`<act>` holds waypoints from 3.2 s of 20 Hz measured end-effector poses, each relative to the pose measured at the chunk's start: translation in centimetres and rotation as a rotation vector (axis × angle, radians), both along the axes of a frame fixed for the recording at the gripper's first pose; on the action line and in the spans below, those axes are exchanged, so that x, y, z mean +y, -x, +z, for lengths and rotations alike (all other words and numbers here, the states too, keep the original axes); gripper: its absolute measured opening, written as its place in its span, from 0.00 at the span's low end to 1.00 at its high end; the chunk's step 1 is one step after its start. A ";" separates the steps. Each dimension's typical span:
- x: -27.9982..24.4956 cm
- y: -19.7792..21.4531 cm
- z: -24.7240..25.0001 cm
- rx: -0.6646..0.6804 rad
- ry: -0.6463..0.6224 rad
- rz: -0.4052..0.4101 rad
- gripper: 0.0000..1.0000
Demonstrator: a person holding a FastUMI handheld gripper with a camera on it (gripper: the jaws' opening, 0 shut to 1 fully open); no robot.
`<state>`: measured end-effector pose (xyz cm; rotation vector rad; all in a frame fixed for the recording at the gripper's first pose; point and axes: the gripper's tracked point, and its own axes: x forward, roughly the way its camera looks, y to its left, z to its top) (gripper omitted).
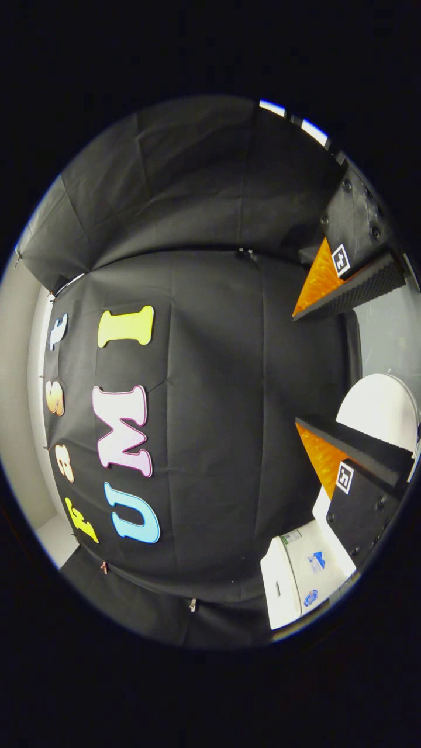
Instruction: Open the toilet lid.
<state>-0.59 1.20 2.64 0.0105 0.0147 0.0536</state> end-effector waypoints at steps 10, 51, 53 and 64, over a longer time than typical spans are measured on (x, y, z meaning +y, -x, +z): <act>1.2 5.1 -10.4 0.225 -0.246 -0.026 0.99; 3.7 10.6 -28.0 0.639 -1.324 -0.015 0.10; 4.8 11.7 -27.7 0.635 -1.309 0.000 0.05; 5.7 11.9 -27.0 0.685 -1.266 -0.019 0.05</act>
